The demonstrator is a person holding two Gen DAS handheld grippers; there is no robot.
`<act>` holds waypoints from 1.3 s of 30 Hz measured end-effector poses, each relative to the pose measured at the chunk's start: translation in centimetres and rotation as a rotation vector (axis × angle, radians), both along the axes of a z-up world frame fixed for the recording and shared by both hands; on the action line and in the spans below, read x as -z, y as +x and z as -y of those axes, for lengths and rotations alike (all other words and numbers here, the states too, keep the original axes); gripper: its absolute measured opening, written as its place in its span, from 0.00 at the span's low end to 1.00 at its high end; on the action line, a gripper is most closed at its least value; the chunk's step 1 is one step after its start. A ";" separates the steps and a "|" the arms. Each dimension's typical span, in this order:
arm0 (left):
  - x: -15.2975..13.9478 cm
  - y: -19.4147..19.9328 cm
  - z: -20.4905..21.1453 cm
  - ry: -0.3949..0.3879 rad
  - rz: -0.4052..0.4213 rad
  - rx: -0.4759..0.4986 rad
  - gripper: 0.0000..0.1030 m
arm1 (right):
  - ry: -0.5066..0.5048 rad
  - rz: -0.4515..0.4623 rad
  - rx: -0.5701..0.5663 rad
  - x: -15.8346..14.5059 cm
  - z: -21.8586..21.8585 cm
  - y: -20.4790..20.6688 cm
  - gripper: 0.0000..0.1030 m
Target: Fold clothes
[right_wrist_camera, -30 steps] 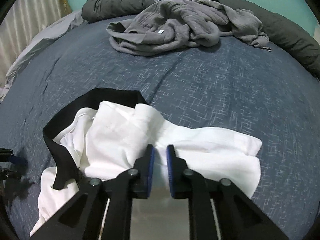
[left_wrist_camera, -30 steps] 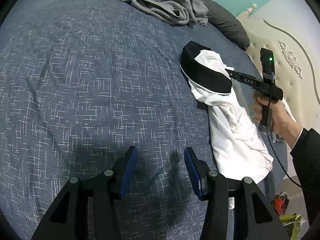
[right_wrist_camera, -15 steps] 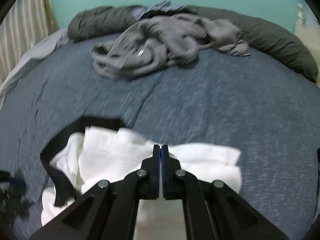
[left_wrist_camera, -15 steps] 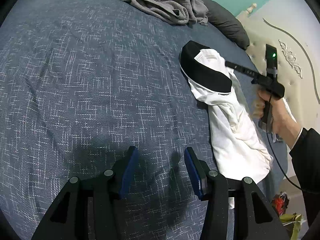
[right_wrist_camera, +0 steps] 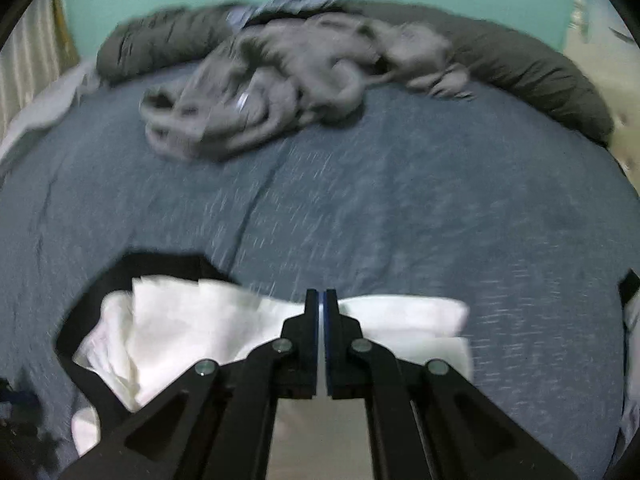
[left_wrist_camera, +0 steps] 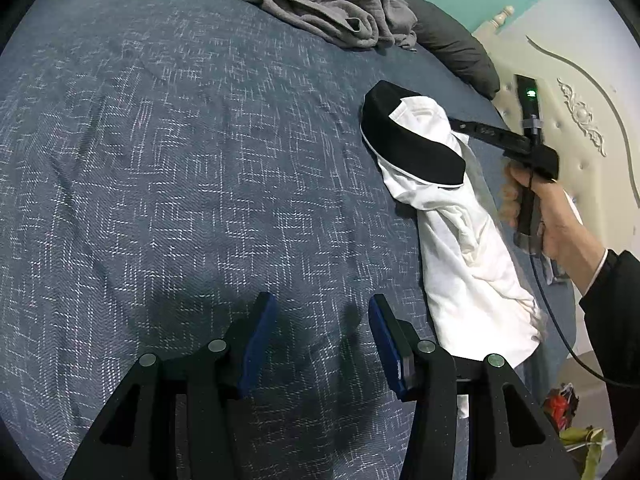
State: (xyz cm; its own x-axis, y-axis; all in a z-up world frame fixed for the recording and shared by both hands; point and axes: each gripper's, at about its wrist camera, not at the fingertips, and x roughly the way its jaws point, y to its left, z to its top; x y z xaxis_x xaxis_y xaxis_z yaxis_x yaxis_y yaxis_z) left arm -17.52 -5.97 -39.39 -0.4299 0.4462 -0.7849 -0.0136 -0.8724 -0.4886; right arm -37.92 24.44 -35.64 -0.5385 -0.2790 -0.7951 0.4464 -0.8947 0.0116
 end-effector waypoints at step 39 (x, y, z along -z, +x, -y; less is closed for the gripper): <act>-0.9 0.2 1.0 0.023 -0.022 -0.038 0.51 | -0.053 0.020 -0.270 -4.3 3.2 14.9 0.03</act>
